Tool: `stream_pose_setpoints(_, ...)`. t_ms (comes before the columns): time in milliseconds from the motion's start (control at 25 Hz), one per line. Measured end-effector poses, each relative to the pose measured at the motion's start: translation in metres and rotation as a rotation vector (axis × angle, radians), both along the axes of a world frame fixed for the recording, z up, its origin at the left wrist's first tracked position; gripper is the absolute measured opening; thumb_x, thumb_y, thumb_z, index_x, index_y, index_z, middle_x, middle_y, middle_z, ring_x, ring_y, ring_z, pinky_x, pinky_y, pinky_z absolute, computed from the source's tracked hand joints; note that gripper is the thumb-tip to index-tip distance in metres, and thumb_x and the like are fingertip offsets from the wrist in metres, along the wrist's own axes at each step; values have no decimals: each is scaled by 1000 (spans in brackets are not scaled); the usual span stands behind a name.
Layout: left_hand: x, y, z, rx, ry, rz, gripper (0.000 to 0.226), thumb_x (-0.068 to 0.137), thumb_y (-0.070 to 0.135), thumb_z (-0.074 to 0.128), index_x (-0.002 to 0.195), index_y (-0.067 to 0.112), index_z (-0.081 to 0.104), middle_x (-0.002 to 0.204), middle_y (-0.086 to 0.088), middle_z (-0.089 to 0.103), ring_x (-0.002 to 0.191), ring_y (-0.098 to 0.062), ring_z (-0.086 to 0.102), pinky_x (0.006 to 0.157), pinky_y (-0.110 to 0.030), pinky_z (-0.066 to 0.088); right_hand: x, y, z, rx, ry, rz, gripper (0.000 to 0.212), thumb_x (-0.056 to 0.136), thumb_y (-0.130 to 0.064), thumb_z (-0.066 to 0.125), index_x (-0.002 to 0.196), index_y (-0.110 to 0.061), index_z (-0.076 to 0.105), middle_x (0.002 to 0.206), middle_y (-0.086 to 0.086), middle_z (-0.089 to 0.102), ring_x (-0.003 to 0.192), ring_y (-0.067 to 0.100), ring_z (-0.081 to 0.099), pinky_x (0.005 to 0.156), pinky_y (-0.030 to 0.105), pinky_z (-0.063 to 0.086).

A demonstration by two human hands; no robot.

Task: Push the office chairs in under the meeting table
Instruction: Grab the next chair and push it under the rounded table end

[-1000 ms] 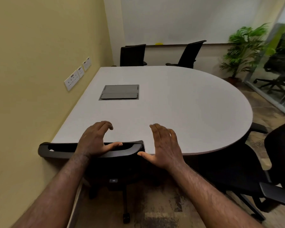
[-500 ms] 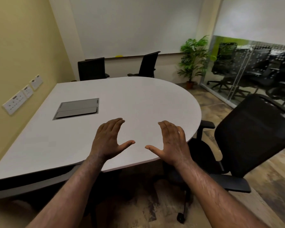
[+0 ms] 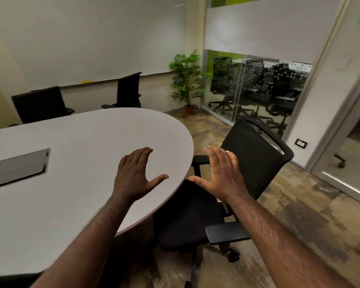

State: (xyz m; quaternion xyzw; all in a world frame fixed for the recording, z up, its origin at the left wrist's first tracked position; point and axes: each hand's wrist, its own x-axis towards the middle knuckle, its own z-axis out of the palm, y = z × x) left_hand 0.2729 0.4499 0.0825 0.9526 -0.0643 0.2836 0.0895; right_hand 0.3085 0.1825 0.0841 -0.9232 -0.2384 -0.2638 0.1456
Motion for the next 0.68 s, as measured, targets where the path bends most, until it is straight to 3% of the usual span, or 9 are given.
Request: stream_pose_setpoints(680, 251, -201, -8, 6, 61, -396, 87, 75, 83, 39, 135, 21, 39, 137, -4, 49, 127, -23, 40, 106, -46, 27, 126, -188, -8, -31, -2, -439, 75, 84, -72, 37, 135, -17, 36, 137, 5, 43, 126, 23, 37, 109, 49, 21)
